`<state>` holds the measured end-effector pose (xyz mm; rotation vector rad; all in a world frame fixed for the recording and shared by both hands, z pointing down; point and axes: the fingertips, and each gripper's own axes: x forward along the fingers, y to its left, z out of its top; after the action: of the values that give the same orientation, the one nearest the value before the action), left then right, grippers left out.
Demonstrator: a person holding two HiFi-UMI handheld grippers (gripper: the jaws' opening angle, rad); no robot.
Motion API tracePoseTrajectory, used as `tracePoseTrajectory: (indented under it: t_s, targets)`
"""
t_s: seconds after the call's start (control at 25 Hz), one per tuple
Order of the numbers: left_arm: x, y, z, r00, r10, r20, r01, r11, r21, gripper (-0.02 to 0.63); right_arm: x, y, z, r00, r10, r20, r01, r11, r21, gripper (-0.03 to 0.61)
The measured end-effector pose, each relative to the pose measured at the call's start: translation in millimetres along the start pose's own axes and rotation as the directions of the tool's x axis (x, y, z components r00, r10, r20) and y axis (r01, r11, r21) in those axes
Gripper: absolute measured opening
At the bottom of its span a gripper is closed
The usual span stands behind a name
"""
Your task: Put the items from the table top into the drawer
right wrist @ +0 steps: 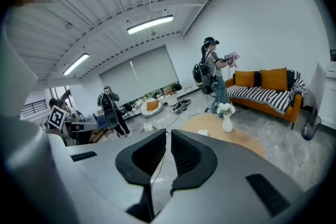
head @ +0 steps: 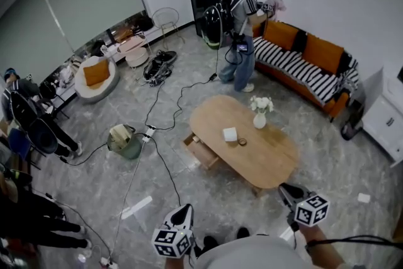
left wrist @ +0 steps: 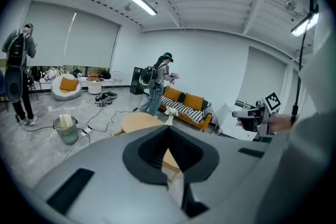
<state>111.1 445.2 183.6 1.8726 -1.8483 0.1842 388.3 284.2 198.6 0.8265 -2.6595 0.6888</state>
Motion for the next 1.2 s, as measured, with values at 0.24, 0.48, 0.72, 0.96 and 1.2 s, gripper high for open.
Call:
tracePoseTrajectory:
  t_s: [0.24,0.48,0.72,0.96,1.2]
  targets:
    - [10,-9,-4,1.000,0.020,0.008,-0.020,0.999,-0.031,0.002,-4,-19,2,0.999,0.037,-0.022,-0.037,0.999,-0.023,0.049]
    - [22,-14,-4,1.000,0.030,-0.008,-0.030,0.999,-0.021,0.002,0,-28,-1,0.997,0.056,-0.061,-0.059,0.997,-0.049,0.049]
    - [35,-10,8,1.000,0.017,-0.018,-0.017,1.000,-0.007,0.002,9,-34,-3,0.996,0.044,-0.078,-0.046,0.999,-0.026,0.050]
    - [56,6,21,1.000,-0.010,-0.030,0.010,1.000,0.001,0.002,28,-37,1,0.996,0.017,-0.085,-0.017,1.000,-0.008,0.049]
    - [80,38,37,0.998,-0.037,-0.042,0.037,0.999,0.004,0.002,60,-36,14,0.997,-0.018,-0.080,0.020,1.000,0.019,0.049]
